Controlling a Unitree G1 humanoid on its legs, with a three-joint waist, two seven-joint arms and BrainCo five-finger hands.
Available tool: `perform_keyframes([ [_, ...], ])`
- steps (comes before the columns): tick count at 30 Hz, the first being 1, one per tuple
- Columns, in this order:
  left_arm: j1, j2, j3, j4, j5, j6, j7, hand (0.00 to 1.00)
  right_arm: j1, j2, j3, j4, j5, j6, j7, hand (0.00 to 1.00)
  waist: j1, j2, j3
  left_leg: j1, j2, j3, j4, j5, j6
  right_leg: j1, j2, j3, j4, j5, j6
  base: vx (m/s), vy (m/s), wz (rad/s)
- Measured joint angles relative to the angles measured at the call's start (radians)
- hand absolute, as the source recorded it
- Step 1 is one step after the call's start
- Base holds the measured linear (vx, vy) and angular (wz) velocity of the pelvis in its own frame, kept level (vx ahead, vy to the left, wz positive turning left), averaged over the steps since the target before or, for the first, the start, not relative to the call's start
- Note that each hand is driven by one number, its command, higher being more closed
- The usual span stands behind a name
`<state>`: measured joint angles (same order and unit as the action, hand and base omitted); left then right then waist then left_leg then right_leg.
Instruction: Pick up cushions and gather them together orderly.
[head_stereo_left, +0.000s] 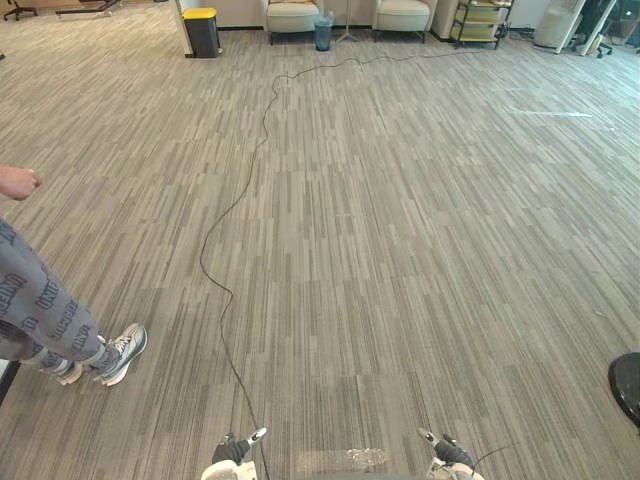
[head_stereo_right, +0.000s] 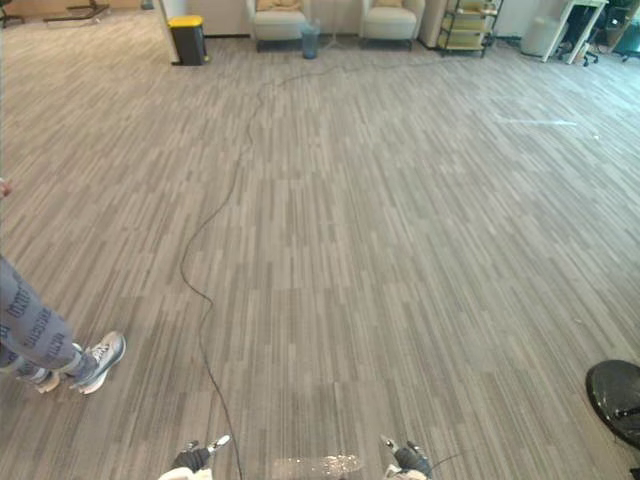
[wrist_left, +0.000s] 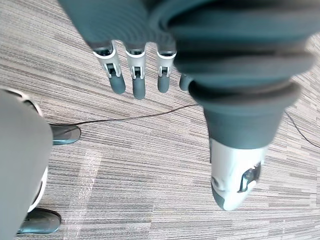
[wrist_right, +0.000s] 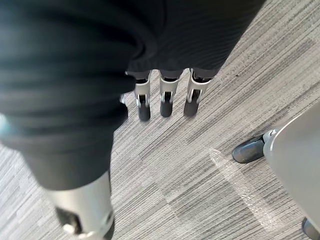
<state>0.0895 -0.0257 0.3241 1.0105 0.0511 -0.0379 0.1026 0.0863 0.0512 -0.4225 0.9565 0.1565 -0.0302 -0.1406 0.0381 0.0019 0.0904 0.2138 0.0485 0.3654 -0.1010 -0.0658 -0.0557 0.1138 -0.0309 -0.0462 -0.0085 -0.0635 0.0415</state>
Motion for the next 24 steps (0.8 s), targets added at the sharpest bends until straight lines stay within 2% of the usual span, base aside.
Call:
perform_keyframes([
  [24,0.001,0.017,-0.070,0.000,0.005,-0.001,0.001,0.00,0.016,-0.002,0.003,0.003,0.004,-0.001,0.000,0.00,0.003,-0.004,-0.003,-0.003,-0.005,-0.025,-0.001,0.004,0.005,0.017,-0.005,-0.032,-0.019,-0.001,0.000,-0.03,-0.043,0.03],
])
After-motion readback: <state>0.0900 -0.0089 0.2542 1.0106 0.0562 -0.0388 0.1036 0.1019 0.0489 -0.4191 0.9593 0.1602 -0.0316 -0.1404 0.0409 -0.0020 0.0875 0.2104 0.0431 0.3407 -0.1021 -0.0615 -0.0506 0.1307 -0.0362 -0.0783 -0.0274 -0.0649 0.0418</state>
